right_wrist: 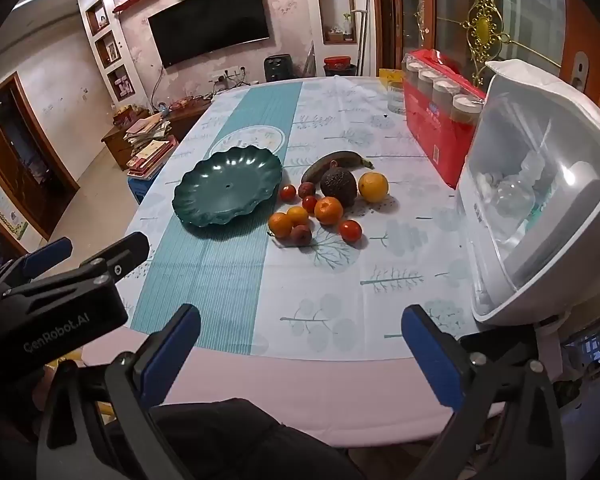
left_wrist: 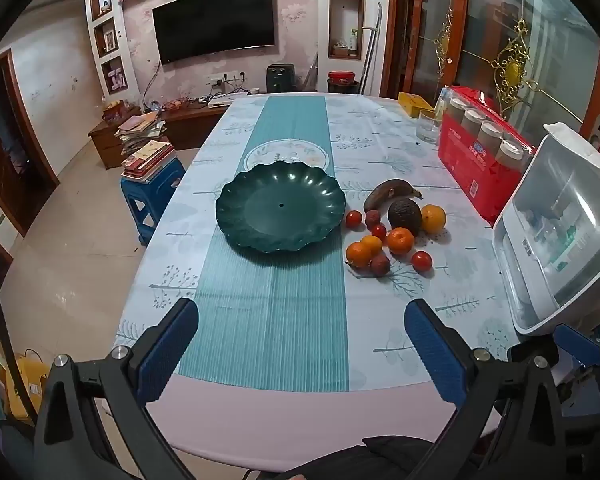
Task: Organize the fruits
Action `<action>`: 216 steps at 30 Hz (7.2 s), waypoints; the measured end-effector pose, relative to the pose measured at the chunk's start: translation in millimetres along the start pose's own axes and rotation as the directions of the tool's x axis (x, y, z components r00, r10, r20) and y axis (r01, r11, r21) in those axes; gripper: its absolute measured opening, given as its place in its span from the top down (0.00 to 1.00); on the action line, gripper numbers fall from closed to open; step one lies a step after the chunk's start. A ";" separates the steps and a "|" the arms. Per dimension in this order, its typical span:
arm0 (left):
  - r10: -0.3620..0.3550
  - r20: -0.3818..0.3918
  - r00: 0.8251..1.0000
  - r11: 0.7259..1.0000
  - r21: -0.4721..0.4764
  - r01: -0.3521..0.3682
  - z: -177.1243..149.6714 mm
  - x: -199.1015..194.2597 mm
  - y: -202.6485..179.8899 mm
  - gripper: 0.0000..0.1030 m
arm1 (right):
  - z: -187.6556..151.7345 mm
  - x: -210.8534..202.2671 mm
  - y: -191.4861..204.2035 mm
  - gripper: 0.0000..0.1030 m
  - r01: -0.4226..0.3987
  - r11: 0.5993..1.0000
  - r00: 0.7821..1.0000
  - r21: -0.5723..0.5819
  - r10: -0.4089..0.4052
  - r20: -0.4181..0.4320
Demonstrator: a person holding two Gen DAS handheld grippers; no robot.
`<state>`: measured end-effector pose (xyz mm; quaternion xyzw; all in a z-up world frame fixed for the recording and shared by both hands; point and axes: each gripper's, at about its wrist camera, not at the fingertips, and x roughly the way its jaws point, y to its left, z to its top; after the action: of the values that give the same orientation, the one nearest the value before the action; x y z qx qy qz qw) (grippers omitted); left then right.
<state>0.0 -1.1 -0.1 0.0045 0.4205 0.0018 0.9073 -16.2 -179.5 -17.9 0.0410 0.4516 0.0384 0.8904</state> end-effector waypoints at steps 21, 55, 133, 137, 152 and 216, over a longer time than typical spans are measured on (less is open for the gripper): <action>-0.016 -0.042 0.999 0.999 -0.050 0.013 -3.1 8.1 18.7 0.01 | 0.1 8.1 5.3 0.04 -0.024 1.000 0.999 -0.006 0.024 -0.028; -0.178 -0.022 0.984 0.981 0.070 0.179 20.4 27.9 45.7 0.01 | -6.1 -0.7 38.5 0.04 0.120 0.988 0.992 0.098 -0.124 0.033; -0.218 -0.574 0.789 0.955 -0.290 0.053 42.6 323.6 -103.2 0.71 | 51.5 269.1 -77.7 0.67 -0.158 0.931 0.981 -0.329 0.112 -0.156; -0.222 -0.569 0.792 0.954 -0.293 0.057 42.2 322.9 -103.1 0.71 | 51.7 269.0 -77.1 0.68 -0.154 0.930 0.981 -0.333 0.106 -0.160; -0.251 -0.471 0.846 0.942 -0.321 0.101 50.9 264.2 -65.4 0.71 | 51.6 239.5 -59.0 0.68 -0.137 0.932 0.985 -0.335 0.091 -0.148; -0.275 -0.289 0.917 0.962 -0.086 0.261 118.5 301.4 135.7 0.30 | 117.7 275.9 114.8 0.57 -0.054 0.998 0.990 0.029 0.057 -0.131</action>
<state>285.3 135.9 -152.1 -0.0743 0.5492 -0.1119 0.8248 237.8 -40.9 -157.3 0.0623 0.5085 0.0600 0.8567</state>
